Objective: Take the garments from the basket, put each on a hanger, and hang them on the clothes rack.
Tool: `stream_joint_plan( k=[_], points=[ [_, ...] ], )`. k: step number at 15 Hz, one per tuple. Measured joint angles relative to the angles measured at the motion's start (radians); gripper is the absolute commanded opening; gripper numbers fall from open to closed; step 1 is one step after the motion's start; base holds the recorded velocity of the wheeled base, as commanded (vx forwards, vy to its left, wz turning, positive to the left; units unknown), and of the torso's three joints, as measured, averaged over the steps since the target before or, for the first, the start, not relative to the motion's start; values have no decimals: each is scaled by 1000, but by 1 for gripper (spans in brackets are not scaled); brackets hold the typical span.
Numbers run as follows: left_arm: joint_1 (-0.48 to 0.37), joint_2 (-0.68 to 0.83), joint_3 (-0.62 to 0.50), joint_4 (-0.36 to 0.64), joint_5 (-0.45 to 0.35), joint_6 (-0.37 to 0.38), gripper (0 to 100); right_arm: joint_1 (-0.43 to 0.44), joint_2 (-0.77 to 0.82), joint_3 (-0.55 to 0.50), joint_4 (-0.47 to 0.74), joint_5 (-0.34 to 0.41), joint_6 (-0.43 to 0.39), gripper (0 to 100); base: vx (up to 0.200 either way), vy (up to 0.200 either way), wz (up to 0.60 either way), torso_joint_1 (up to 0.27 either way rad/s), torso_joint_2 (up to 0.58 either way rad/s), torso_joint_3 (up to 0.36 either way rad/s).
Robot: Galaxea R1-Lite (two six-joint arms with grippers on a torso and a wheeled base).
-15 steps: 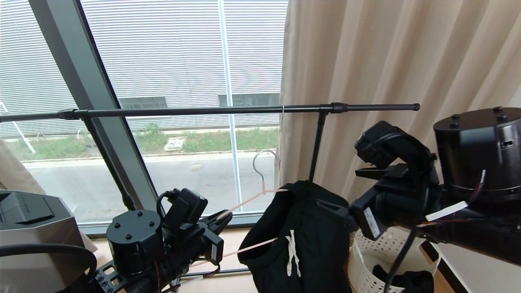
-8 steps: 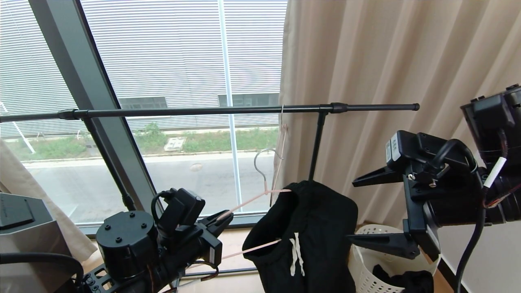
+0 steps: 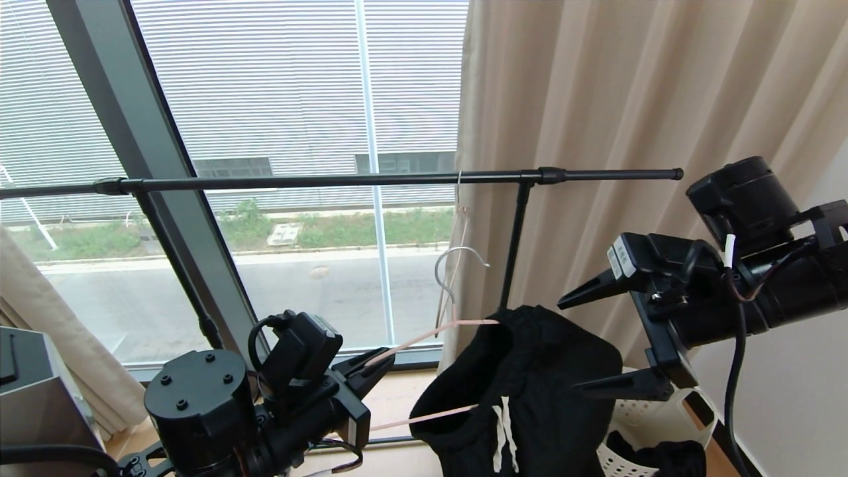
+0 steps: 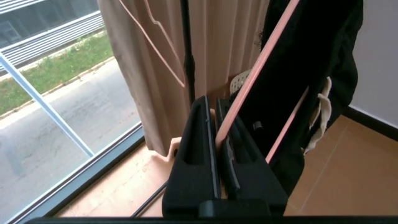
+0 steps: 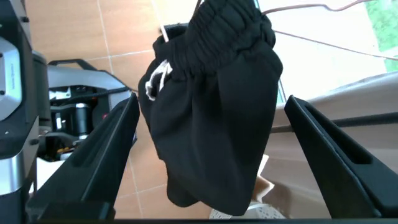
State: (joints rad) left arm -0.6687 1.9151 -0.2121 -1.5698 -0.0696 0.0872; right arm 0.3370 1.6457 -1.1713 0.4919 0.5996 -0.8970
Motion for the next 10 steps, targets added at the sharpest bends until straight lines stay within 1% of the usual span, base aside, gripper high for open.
stream_joint_plan(
  k=[1, 4, 10],
  points=[
    [-6, -3, 0, 0, 0, 0, 0, -4, 22, -27, 24, 0, -6, 100, 0, 0, 0, 0, 0, 0],
    [-29, -5, 3, 0, 0, 1, 0, -9, 83, -88, 38, 0, -6, 100, 0, 0, 0, 0, 0, 0],
    [-58, -7, -1, 1, 1, 0, 0, 1, 182, -147, 37, 1, -1, 100, 0, 0, 0, 0, 0, 0]
  ],
)
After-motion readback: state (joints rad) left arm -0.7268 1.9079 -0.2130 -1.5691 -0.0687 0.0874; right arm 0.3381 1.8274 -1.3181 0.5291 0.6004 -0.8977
